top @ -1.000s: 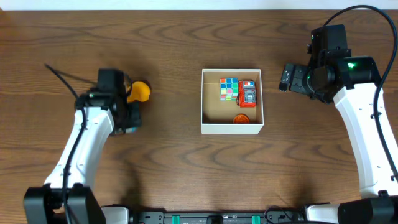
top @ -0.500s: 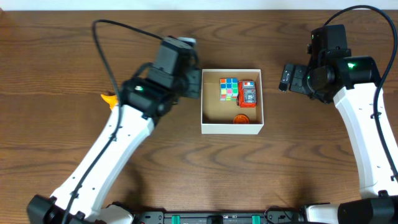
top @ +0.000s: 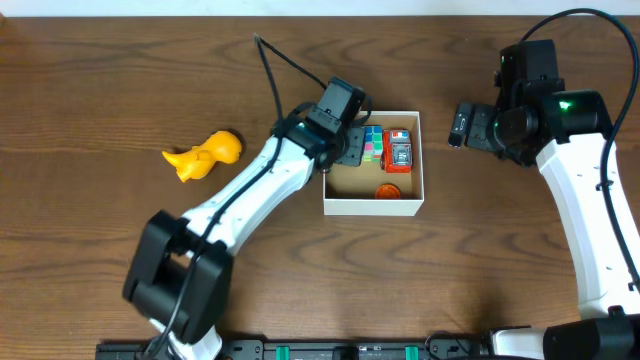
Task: Pack container
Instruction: 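Carry the blue ball right and place it into the box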
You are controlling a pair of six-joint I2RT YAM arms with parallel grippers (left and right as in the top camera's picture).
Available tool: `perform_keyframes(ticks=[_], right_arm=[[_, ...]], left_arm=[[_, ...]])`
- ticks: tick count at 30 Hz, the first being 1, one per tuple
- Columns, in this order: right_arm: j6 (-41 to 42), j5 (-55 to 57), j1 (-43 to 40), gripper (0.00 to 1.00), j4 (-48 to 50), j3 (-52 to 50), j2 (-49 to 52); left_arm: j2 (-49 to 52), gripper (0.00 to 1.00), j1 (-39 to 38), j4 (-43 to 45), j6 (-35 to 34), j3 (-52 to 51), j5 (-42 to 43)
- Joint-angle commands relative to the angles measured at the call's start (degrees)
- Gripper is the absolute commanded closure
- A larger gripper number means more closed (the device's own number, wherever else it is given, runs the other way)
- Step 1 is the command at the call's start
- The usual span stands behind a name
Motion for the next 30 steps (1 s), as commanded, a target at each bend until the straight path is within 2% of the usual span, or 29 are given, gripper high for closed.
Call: perform_keyframes(ticks=[1, 15, 26, 30], right_arm=[[-0.7, -0.2, -0.2, 0.01, -0.2, -0.3, 0.2], [-0.7, 0.3, -0.2, 0.01, 0.8, -0.3, 0.2], [-0.7, 0.3, -0.2, 0.01, 0.8, -0.3, 0.2], [-0.7, 0.3, -0.2, 0.01, 0.8, -0.3, 0.2]], left_arm=[[1.9, 0.94, 1.4, 0.3, -0.7, 0.6, -0.7], [2.8, 0.94, 3.6, 4.2, -0.5, 0.6, -2.0], [7.3, 0.94, 3.6, 4.9, 0.6, 0.6, -2.3], [8.1, 0.94, 3.6, 5.4, 1.2, 0.6, -5.5]])
